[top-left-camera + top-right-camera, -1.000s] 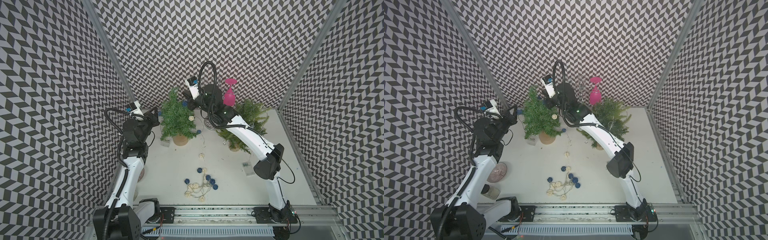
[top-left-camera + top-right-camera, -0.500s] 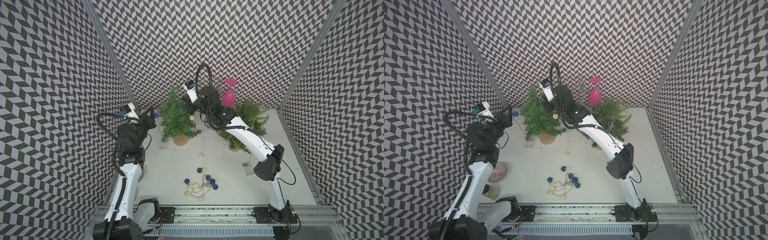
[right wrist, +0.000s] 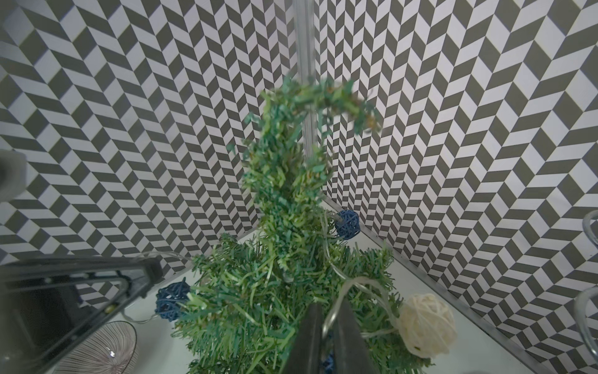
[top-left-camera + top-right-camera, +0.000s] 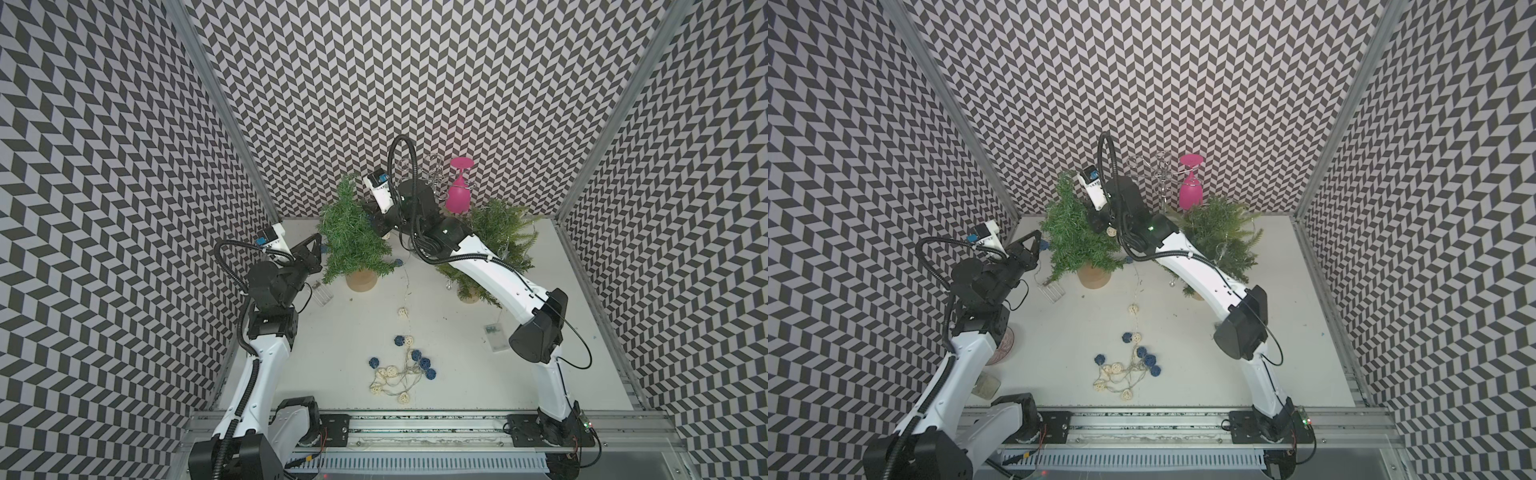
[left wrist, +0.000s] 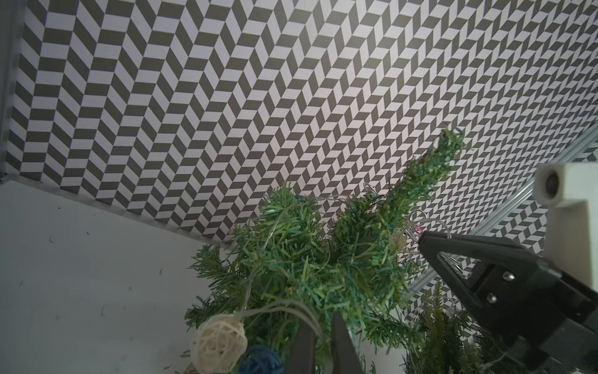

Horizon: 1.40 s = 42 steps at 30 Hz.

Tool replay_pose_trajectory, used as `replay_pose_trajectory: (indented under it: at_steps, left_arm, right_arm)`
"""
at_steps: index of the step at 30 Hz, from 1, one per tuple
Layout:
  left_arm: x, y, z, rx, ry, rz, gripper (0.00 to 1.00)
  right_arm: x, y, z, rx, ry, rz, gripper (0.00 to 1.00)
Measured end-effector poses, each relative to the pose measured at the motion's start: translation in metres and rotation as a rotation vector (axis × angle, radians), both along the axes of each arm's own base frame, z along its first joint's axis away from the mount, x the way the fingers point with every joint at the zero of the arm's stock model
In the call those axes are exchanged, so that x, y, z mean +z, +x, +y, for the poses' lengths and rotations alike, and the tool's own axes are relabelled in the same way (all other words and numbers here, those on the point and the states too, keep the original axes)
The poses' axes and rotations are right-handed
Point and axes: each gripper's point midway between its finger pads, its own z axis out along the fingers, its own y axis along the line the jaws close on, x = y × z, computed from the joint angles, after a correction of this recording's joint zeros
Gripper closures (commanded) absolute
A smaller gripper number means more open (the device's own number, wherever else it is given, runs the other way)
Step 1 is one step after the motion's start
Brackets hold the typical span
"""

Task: Wrap string light around the christmas tree
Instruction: Wrap the light string around the Christmas tree.

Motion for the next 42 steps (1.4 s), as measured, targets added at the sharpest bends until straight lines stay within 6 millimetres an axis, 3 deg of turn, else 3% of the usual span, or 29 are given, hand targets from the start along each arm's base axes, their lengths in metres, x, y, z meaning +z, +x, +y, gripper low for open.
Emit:
replay_pose_trajectory:
  at_steps: [9,15,19,33,36,38,40,41,42]
  left_arm:
    - [-0.015,-0.006,-0.003,-0.012,0.001,0.018,0.82]
    - [-0.008,-0.011,-0.004,-0.02,0.004,-0.006,0.67]
    - [-0.007,-0.012,-0.006,-0.027,0.006,-0.009,0.65]
    - [0.001,-0.022,-0.006,-0.019,0.013,-0.042,0.53]
    - [-0.001,-0.022,-0.004,-0.01,0.013,-0.035,0.43]
    - [-0.001,-0.023,-0.003,-0.002,0.016,-0.031,0.25]
    - [0.0,-0.025,-0.002,0.008,0.021,-0.035,0.09]
    - [0.001,-0.027,-0.001,0.015,0.024,-0.036,0.03]
    - [0.002,-0.029,-0.001,0.019,0.026,-0.037,0.01]
  right_arm:
    - [-0.006,-0.003,-0.001,0.0,-0.002,0.02,0.78]
    - [-0.007,-0.005,-0.003,-0.009,-0.005,0.024,0.71]
    - [-0.008,-0.007,-0.008,-0.019,-0.007,0.025,0.69]
    - [0.009,-0.022,-0.019,-0.035,0.025,0.01,0.41]
    - [0.013,-0.031,-0.022,-0.044,0.027,-0.001,0.34]
    - [0.017,-0.038,-0.023,-0.047,0.03,-0.01,0.29]
    - [0.021,-0.047,-0.026,-0.05,0.033,-0.02,0.16]
    - [0.022,-0.053,-0.028,-0.051,0.033,-0.025,0.0]
    - [0.024,-0.059,-0.031,-0.053,0.036,-0.027,0.01]
